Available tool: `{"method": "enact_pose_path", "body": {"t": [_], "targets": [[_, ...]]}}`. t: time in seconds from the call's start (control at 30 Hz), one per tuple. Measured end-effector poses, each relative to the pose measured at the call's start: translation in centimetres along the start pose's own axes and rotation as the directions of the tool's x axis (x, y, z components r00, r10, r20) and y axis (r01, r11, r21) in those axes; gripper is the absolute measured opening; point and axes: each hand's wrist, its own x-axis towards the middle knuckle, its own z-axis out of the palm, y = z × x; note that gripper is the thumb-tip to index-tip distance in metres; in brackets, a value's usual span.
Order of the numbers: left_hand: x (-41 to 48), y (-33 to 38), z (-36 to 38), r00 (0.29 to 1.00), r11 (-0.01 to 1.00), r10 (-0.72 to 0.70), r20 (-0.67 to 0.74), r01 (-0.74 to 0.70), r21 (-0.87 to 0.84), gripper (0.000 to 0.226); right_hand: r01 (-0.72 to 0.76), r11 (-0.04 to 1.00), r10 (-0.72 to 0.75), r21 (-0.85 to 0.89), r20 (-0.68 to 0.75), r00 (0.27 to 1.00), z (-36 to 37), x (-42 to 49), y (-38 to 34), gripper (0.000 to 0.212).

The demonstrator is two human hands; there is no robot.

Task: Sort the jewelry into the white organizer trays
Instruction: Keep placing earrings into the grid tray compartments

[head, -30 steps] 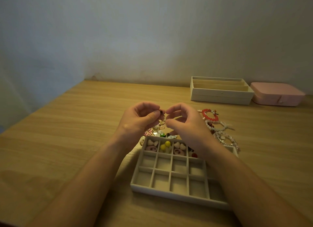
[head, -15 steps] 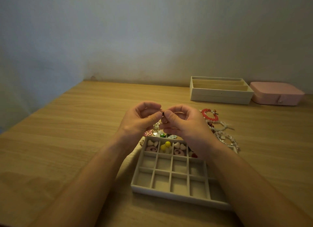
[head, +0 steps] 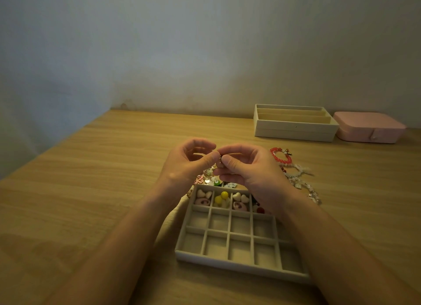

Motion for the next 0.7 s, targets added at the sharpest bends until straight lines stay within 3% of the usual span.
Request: {"method": "enact_pose_path", "body": {"t": [0.17,0.5,0.7], "targets": [[0.0,0.0,0.3,0.999,0.997,0.043,-0.034,-0.040,0.072,0.009,-0.017,1.000,0.016,-0.026,-0.038,0.999,0.1,-0.1,-0.2,0.017],[0.0,2.6,1.5,0.991,0.996,-0.022,0.129,0.010,0.092,0.022,-0.021,0.999,0.016,-0.032,-0.165,0.986,-0.2,0.5,-2.1,0.012],[-0.7,3.8,4.5,0.997,0.969,0.061,0.051,-0.071,0.237,0.024,-0.050,0.993,0.023,-0.111,-0.227,0.974,-1.6,-1.0,-3.2,0.010]]}}
